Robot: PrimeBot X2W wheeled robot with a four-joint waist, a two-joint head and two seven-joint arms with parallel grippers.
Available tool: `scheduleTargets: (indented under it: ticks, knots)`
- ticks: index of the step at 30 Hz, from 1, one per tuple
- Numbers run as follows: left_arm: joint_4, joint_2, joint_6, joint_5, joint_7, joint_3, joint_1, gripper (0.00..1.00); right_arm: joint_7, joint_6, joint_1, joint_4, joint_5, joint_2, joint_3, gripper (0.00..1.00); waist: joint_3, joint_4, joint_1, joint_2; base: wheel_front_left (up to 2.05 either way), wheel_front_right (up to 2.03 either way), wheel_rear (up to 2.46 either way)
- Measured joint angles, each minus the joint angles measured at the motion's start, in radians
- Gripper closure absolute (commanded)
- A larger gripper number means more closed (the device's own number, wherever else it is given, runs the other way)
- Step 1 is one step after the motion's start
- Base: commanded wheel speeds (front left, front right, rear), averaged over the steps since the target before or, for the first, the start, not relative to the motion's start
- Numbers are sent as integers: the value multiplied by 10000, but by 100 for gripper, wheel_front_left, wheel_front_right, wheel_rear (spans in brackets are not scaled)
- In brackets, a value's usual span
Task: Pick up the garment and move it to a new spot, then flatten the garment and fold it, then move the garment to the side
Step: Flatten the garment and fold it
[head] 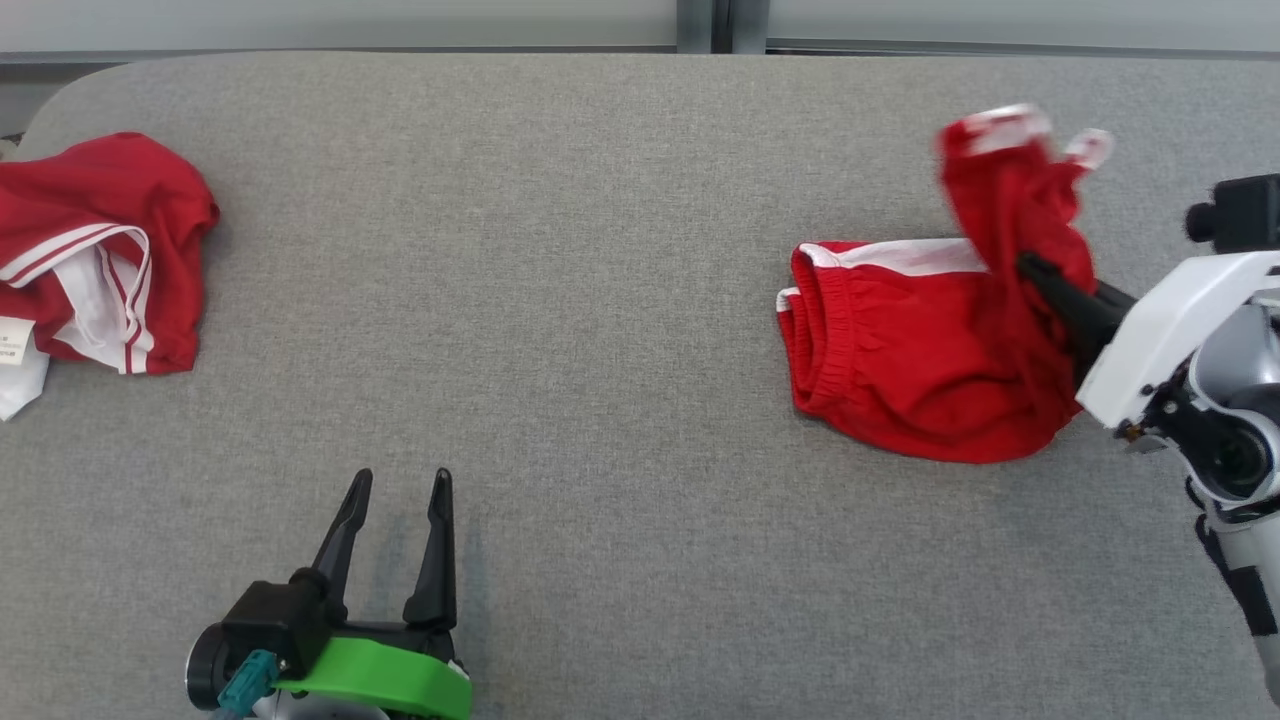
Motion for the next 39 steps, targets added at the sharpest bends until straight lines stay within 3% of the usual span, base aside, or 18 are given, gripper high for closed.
scheduleTargets:
  ticks: [6, 17, 20, 21, 22, 39]
  knots:
    - [247, -244, -199, 75, 0, -121, -232, 0, 794, 0, -3, -552, -437, 487, 1335, 100, 72, 290, 0, 0, 0, 0, 0]
    - [571, -527, -378, 146, 0, 73, -371, 0, 656, -2, -183, 376, -1312, 986, 1967, 100, 17, 1009, 0, 0, 0, 0, 0]
    - [627, -594, -426, 192, 0, 121, -355, 0, 477, -2, -238, 523, -1494, 1012, 2046, 47, -80, 1094, 0, 0, 0, 0, 0]
    - [633, -612, -439, 198, 0, 146, -345, 0, 422, -2, -238, 546, -1551, 1012, 2094, 15, -113, 1106, 0, 0, 0, 0, 0]
    - [635, -631, -458, 198, 0, 180, -323, 0, 353, -2, -238, 556, -1611, 1022, 2130, 0, -145, 1108, 0, 0, 0, 0, 0]
    - [656, -765, -539, 198, 0, 591, -70, 0, -336, 0, 330, -349, -1802, 476, 3028, 0, -463, 348, 0, 0, 0, 0, 0]
